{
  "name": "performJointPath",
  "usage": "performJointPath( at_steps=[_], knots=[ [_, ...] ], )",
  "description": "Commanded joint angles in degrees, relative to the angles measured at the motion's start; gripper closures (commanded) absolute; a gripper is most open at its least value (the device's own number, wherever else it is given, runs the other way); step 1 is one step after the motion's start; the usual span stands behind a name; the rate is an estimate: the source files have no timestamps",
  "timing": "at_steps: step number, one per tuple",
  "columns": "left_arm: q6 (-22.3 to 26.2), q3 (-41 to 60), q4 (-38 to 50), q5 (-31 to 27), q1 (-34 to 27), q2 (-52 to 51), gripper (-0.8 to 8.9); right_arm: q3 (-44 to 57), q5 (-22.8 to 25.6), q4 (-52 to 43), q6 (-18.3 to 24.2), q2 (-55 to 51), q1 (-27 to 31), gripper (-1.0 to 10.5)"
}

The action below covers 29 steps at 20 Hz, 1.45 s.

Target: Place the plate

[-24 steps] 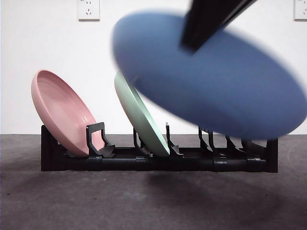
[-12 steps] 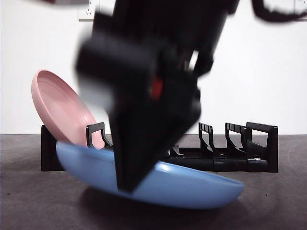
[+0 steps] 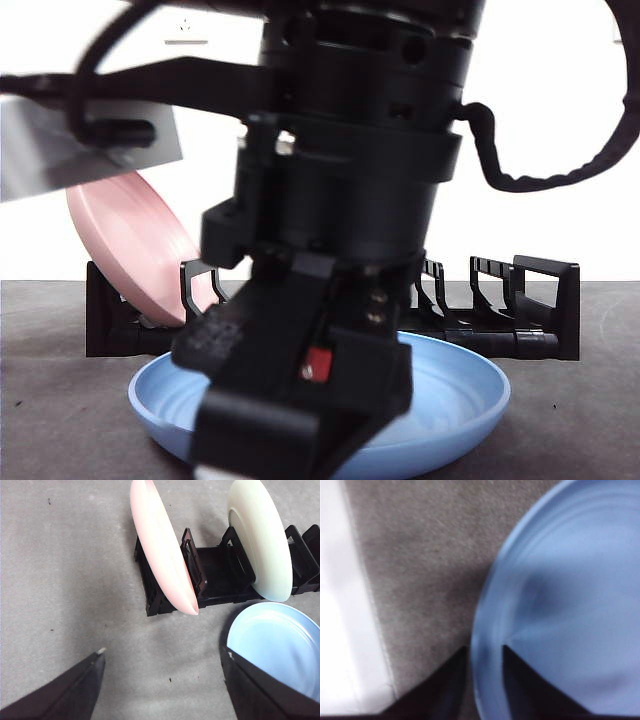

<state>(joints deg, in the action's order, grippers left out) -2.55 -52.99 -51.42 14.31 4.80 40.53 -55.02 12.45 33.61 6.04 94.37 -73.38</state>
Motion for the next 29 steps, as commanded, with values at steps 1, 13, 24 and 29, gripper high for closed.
performJointPath(
  at_steps=[1, 13, 24, 29],
  knots=[
    [0.35, -1.18, 0.48, 0.33, 0.15, 0.31, 4.41, -2.4, -0.92, 2.45, -3.91, -0.31, -0.63, 7.6],
    [-9.09, -12.2, 0.37, 0.33, 0.22, 12.7, 4.83, -11.52, -3.21, 13.73, -18.21, -26.4, 9.88, 6.3],
    [-8.35, -34.47, -3.26, -5.9, 3.63, 45.81, 4.83, -11.52, 6.14, 19.21, -19.21, -35.32, 14.1, 6.3],
    [-5.86, -36.57, -3.21, -12.55, 6.67, 52.17, 4.84, -11.52, 7.41, 20.63, -19.26, -35.3, 14.34, 6.3]
  ],
)
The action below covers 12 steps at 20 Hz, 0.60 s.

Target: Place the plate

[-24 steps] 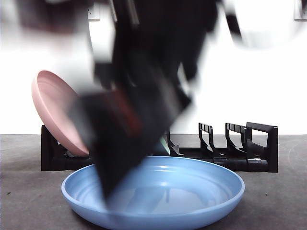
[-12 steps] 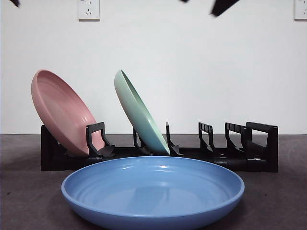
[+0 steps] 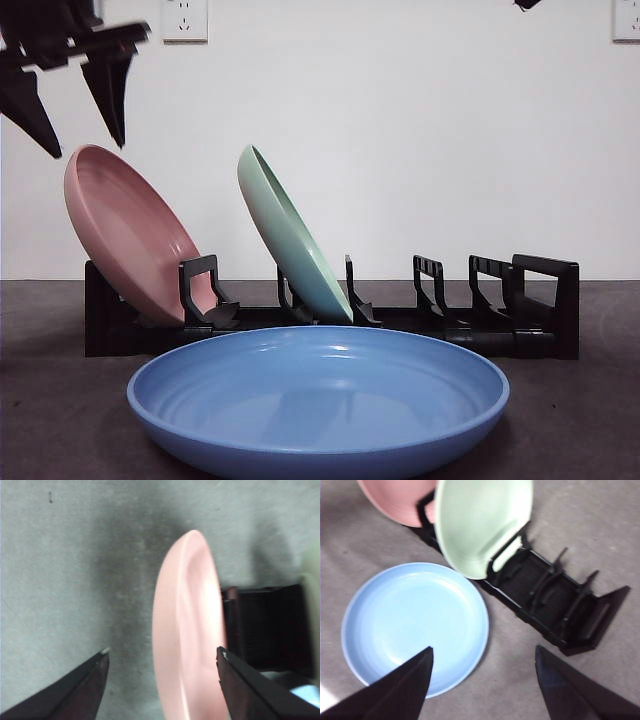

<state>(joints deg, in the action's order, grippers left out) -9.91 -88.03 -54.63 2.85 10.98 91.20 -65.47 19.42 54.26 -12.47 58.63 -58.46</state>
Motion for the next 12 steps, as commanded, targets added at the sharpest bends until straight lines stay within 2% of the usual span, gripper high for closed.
performJointPath(
  at_steps=[1, 6, 8, 10, 12],
  knots=[
    [1.51, -1.53, -0.07, -1.7, 0.81, 1.95, 4.86, -1.07, 0.5, -0.02, -0.81, 0.44, -0.59, 6.3],
    [1.77, -1.66, 0.11, -2.75, 2.32, 2.14, 7.1, -1.07, 0.57, 0.02, -0.94, 0.44, -0.59, 6.3],
    [1.97, -1.97, -0.17, -3.08, 2.73, 2.14, 7.61, -1.07, 0.57, 0.13, -1.05, 0.44, -0.59, 6.3],
    [2.16, -3.1, -0.96, -3.61, 3.04, 2.14, 7.72, -1.07, 0.57, 0.33, -1.05, 0.44, -0.59, 6.3],
    [2.82, -5.4, -1.99, -6.29, 3.19, 2.14, 7.97, -1.07, 0.55, 0.46, -1.05, 0.44, -0.59, 6.3]
  ],
)
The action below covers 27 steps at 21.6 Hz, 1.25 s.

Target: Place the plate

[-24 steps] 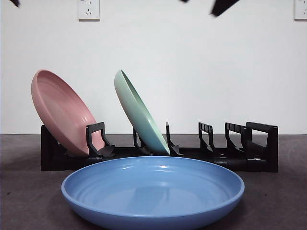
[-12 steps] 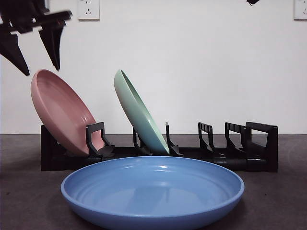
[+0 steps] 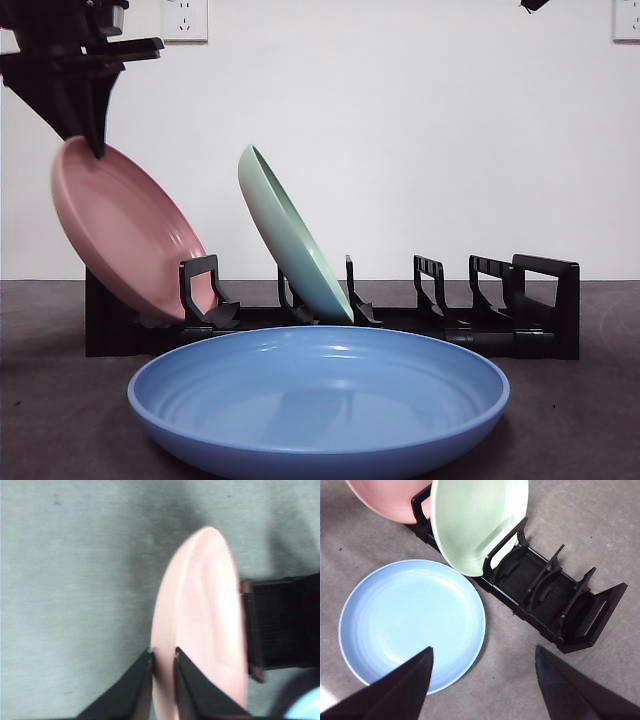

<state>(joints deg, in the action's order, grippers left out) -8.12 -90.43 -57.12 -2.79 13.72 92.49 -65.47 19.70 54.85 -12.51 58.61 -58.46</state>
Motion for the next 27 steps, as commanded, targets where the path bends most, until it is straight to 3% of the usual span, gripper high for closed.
performJointPath(
  at_steps=[1, 7, 18, 27],
  knots=[
    [1.57, -4.13, -0.33, -1.9, 0.57, 0.85, 7.98, -1.07, 0.28, 0.02, -1.01, 0.46, -0.59, 6.3],
    [4.48, -12.09, -8.15, -9.9, 0.55, 0.85, 7.98, -1.07, 0.31, 0.96, -0.98, 0.46, -0.59, 6.3],
    [5.73, -15.1, -18.99, -9.9, -0.83, -4.07, 7.98, -1.07, 6.54, 5.95, -1.03, 0.42, -0.59, 6.3],
    [4.11, -7.65, -17.81, -6.6, -2.62, -14.21, 7.98, -1.07, 9.86, 3.34, -1.31, -1.6, -0.02, 6.4]
  ],
)
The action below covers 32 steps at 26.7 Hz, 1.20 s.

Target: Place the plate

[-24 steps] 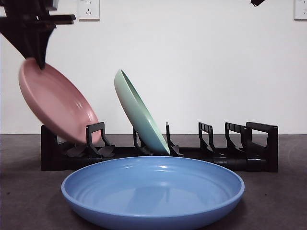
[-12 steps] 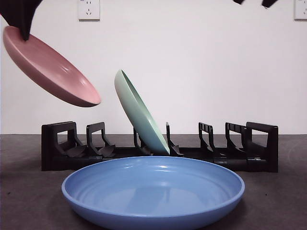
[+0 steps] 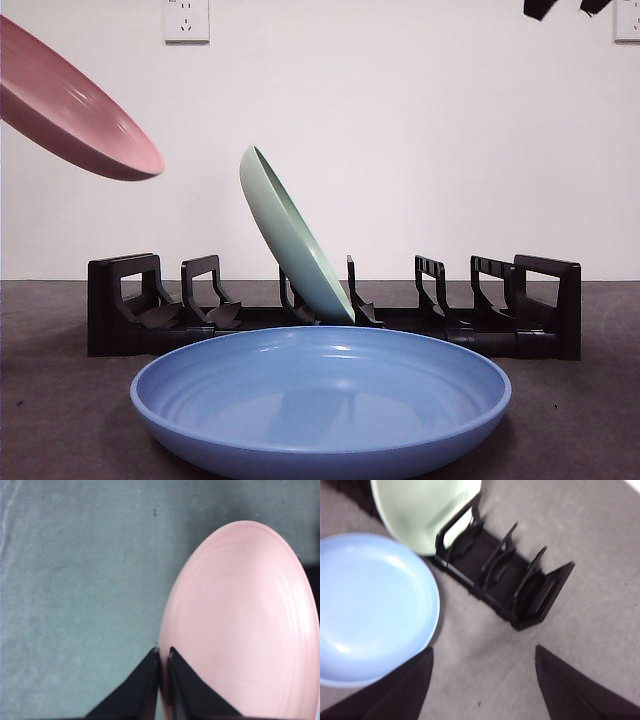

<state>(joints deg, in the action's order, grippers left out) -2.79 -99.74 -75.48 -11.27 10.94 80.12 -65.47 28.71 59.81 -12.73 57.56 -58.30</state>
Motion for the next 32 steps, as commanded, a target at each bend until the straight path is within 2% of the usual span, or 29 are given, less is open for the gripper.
performJointPath(
  at_steps=[1, 5, 10, 16, 24, 30, 32],
  knots=[
    [-1.49, 3.58, 0.76, 2.99, 0.13, -3.3, 7.98, -1.07, 1.46, -2.45, -1.09, -1.05, 0.11, 6.6],
    [-4.2, 13.07, 2.91, 7.56, 0.15, -10.32, 7.98, -1.07, 1.81, -4.55, -0.9, -3.3, 1.55, 6.9],
    [-9.42, 25.94, 7.78, 16.48, 0.61, -19.19, 7.99, -1.07, 2.54, -4.48, 0.09, -5.92, 4.24, 6.9],
    [-17.35, 41.18, 13.09, 20.63, 3.21, -26.95, 7.99, -1.05, 3.04, -4.5, 0.37, -8.46, 7.37, 6.9],
    [-30.42, 56.41, 28.52, 20.17, 12.0, -30.56, 7.98, -1.05, 2.95, -4.5, 0.35, -9.35, 9.22, 6.9],
    [-35.69, 59.04, 37.31, 14.14, 22.36, -23.12, 7.98, -0.96, 2.8, -4.5, 0.33, -9.35, 9.38, 6.9],
    [-37.22, 59.04, 41.05, 14.12, 24.74, -19.28, 7.98, -0.96, 2.78, -4.48, 0.33, -9.35, 9.38, 6.9]
  ],
)
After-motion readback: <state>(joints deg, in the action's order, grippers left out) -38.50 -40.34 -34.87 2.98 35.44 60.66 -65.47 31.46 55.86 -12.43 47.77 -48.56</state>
